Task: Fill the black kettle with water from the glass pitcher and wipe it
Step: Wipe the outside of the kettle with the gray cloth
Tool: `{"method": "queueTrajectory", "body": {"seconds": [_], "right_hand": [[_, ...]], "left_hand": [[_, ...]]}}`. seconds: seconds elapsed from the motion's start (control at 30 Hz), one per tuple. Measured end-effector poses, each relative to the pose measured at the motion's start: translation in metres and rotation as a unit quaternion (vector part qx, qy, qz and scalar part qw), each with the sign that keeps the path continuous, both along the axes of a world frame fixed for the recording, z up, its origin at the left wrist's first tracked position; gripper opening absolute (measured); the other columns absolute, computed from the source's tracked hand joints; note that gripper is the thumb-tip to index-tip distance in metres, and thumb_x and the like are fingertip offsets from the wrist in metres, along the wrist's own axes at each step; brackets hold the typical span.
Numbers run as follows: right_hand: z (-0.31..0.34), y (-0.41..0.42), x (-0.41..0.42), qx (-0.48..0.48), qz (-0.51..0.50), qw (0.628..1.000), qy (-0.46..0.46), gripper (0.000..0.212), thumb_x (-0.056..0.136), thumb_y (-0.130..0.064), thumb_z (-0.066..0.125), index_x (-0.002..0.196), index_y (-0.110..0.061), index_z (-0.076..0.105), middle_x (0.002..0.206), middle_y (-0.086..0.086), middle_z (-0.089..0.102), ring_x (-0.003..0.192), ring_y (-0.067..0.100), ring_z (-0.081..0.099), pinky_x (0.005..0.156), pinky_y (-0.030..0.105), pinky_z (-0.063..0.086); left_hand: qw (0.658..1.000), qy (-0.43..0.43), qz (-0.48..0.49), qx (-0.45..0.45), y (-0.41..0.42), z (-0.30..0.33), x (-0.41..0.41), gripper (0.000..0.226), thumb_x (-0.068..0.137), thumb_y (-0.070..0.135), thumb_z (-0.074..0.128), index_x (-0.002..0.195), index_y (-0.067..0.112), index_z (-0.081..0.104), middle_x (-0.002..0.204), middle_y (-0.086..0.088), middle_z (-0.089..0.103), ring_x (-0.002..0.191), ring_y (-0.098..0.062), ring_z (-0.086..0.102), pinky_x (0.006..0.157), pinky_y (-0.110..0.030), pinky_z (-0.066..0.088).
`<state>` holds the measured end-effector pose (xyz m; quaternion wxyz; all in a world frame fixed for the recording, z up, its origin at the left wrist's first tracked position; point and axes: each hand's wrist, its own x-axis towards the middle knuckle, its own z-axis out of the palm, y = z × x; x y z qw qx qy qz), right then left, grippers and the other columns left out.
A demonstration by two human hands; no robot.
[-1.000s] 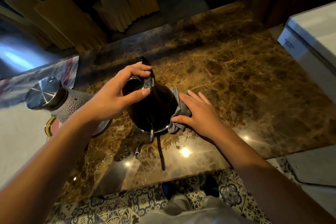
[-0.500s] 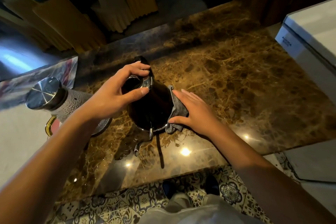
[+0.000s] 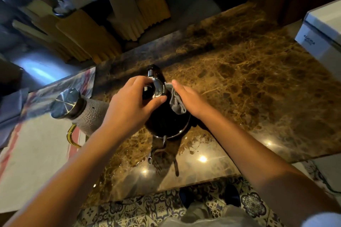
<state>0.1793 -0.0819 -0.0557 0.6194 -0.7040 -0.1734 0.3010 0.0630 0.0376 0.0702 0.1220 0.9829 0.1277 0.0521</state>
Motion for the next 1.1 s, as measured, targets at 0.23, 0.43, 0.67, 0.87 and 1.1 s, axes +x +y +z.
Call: {"method": "queueTrajectory", "body": {"seconds": [0.23, 0.43, 0.67, 0.87, 1.1], "right_hand": [[-0.025, -0.028, -0.041, -0.015, 0.018, 0.99, -0.138, 0.056, 0.111, -0.04, 0.036, 0.163, -0.021, 0.025, 0.17, -0.005, 0.024, 0.149, -0.005, 0.017, 0.12, 0.012, 0.013], [-0.025, -0.008, -0.095, -0.017, -0.124, 0.958, -0.259, 0.076, 0.106, -0.061, 0.018, 0.164, -0.012, 0.017, 0.173, 0.002, 0.013, 0.16, 0.01, 0.005, 0.13, 0.036, 0.009], [-0.011, 0.011, -0.071, 0.049, -0.134, 0.949, -0.282, 0.081, 0.104, -0.064, 0.014, 0.16, -0.008, 0.03, 0.167, 0.008, 0.034, 0.156, 0.019, 0.027, 0.127, 0.036, 0.02], [-0.047, -0.016, -0.052, -0.013, -0.114, 0.964, -0.24, 0.071, 0.105, -0.057, 0.024, 0.156, -0.011, 0.042, 0.161, 0.005, 0.043, 0.151, 0.014, 0.035, 0.122, 0.031, 0.031], [-0.021, 0.005, -0.072, 0.063, -0.217, 0.947, -0.228, 0.054, 0.107, -0.043, 0.037, 0.142, -0.007, 0.057, 0.142, 0.004, 0.05, 0.128, 0.015, 0.053, 0.106, 0.028, 0.045]], "left_hand": [[0.988, 0.059, -0.117, -0.079, 0.029, 0.005, 0.001, 0.064, 0.081, 0.055, 0.07, 0.138, 0.032, 0.054, 0.154, 0.016, 0.046, 0.134, 0.0, 0.045, 0.096, -0.013, 0.042], [0.954, 0.112, -0.158, -0.229, 0.038, 0.001, 0.003, 0.062, 0.087, 0.035, 0.071, 0.145, 0.034, 0.049, 0.163, 0.024, 0.032, 0.156, 0.003, 0.013, 0.124, -0.032, 0.02], [0.952, 0.114, -0.141, -0.246, 0.034, -0.002, 0.002, 0.061, 0.091, 0.032, 0.066, 0.148, 0.037, 0.045, 0.163, 0.029, 0.028, 0.156, 0.006, 0.006, 0.128, -0.049, 0.018], [0.949, 0.102, -0.125, -0.271, 0.028, -0.002, 0.001, 0.058, 0.088, 0.03, 0.069, 0.143, 0.037, 0.05, 0.16, 0.031, 0.03, 0.154, 0.01, 0.008, 0.125, -0.044, 0.026], [0.951, 0.095, -0.133, -0.264, 0.028, -0.003, 0.001, 0.057, 0.089, 0.03, 0.069, 0.142, 0.034, 0.05, 0.159, 0.029, 0.032, 0.154, 0.009, 0.01, 0.123, -0.036, 0.026]]}}
